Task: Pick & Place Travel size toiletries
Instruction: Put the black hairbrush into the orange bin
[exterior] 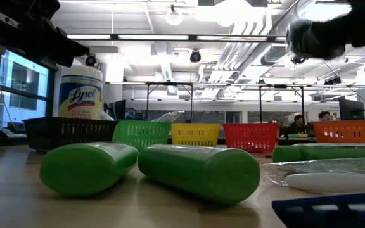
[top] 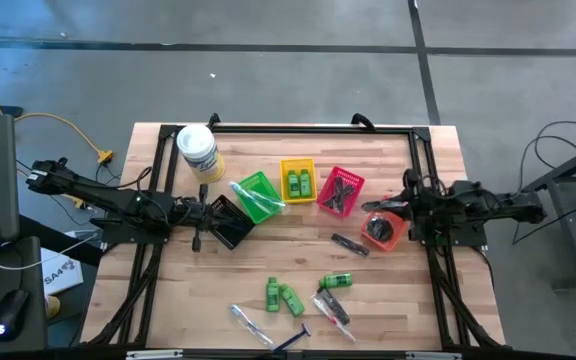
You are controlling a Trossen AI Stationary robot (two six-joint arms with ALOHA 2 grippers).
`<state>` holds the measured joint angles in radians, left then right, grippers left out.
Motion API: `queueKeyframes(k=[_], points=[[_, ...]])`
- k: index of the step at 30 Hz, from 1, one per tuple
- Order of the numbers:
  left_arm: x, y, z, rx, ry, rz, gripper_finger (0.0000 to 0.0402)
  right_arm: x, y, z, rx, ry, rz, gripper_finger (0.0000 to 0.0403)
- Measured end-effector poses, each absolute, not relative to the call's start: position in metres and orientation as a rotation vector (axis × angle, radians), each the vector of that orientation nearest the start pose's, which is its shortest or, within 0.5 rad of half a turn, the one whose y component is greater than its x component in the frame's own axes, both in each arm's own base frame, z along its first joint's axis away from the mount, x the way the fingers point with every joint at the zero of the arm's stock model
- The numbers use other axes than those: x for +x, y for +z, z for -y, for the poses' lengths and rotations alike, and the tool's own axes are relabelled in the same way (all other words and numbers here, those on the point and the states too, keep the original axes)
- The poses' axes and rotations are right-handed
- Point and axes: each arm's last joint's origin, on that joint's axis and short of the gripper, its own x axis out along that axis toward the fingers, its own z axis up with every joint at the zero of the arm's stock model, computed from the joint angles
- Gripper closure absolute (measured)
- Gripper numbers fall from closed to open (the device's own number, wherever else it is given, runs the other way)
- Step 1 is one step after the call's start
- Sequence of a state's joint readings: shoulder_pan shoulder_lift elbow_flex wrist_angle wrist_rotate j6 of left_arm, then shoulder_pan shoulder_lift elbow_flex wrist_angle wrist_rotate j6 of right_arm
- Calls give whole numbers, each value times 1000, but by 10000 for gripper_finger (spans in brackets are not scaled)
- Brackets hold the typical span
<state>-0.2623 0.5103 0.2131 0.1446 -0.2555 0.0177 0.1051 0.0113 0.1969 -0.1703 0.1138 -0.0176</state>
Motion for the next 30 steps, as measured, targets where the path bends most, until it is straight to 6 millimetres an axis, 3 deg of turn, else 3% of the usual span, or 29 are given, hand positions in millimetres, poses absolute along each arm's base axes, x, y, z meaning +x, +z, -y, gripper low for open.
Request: queueKeyframes(k=[2, 12, 21, 30], points=[[133, 202, 28, 61, -7, -166, 401, 83, 206, -5, -22, -11, -34, 375], [133, 200, 28, 40, -4, -188, 401, 81, 211, -4, 6, -37, -29, 376], [133, 200, 28, 37, -4, -187, 401, 94, 258, -4, 87, -160, -158, 377], [133, 199, 28, 43, -5, -192, 401, 123, 296, -7, 32, -251, -611, 377]])
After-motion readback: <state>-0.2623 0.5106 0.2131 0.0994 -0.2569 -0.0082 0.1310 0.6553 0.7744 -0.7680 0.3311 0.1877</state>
